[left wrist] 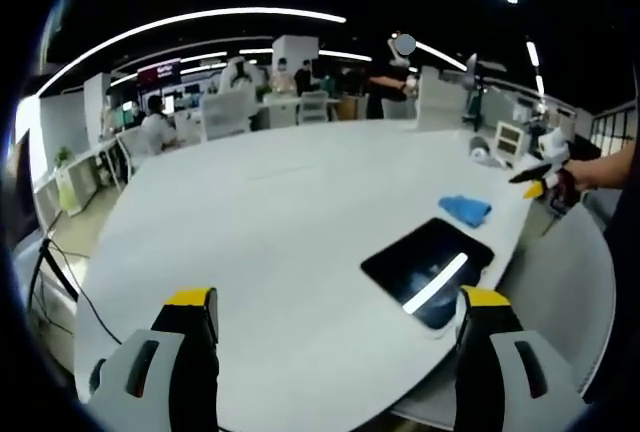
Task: Wipe the mirror surface with the cleaning cloth until all visible marks leave the cleaned area.
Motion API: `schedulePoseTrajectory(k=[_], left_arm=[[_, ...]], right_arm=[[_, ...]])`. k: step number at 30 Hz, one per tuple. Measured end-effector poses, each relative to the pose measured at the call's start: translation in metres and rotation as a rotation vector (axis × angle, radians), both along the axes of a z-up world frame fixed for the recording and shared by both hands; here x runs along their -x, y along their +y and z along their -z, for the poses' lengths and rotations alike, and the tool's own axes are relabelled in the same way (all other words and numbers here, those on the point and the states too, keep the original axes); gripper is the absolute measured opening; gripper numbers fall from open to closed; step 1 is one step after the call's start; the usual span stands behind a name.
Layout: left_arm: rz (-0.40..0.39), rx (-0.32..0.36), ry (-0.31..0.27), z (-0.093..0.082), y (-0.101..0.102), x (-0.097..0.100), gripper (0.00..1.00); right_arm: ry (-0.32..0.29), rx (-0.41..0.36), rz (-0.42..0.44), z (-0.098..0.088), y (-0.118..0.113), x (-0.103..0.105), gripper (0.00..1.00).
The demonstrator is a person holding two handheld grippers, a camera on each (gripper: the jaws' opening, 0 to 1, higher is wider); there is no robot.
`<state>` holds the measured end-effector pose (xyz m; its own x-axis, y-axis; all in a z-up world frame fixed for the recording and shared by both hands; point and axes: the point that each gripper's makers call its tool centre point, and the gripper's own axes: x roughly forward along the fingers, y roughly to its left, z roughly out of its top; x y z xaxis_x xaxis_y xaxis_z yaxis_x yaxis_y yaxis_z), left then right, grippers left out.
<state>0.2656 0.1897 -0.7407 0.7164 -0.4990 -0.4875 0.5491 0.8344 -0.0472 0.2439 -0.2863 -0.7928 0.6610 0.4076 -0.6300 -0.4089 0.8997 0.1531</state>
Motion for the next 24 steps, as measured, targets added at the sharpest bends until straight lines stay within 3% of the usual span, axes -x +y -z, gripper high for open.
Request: schedulePoseTrajectory(k=[24], left_arm=[[-0.014,0.012,-0.014,-0.0068,0.0083,0.0034,0.99]], right_arm=[[0.022,0.005,-0.014,0.0029,0.0048,0.0025,1.00]])
